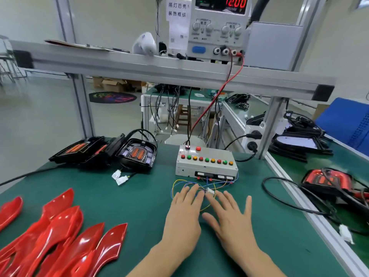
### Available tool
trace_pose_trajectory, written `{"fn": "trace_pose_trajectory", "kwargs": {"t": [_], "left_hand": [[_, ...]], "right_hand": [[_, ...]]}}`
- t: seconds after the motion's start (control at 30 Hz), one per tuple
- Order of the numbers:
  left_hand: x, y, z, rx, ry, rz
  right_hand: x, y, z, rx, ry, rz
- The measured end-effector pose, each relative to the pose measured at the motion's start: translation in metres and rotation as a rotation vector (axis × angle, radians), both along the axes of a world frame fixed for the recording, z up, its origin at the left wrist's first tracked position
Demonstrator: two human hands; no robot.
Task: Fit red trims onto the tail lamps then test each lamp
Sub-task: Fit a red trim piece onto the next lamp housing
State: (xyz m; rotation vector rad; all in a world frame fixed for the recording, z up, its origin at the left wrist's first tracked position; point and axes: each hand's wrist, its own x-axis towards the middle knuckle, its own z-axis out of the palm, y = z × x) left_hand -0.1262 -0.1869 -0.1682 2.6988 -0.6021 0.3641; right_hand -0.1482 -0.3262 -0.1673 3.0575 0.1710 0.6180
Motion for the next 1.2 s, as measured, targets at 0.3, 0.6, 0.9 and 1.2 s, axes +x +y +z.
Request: {"fn": "trace_pose_trajectory", "kwargs": {"t": [0.3, 0.6, 0.9, 1.2], "left_hand": [[0.007, 0.022, 0.02, -0.365, -0.095, 0.083], [0.055, 0.056, 0.044, -0.222, -0.128, 0.324], [0.097, 0.119, 0.055, 0.021, -0.13, 0.466], [0.123, 0.165, 0.053, 0.327, -0.071, 0.539]], "right_hand": [[0.012, 0.01, 0.005, 0.194, 0.04, 0.042], [0.034, 0.049, 0.023, 0.171, 0.108, 0.111], [0.068, 0.088, 0.033, 0.198, 0.136, 0.225], [0.117, 0.128, 0.045, 0.405, 0.307, 0.278]]}}
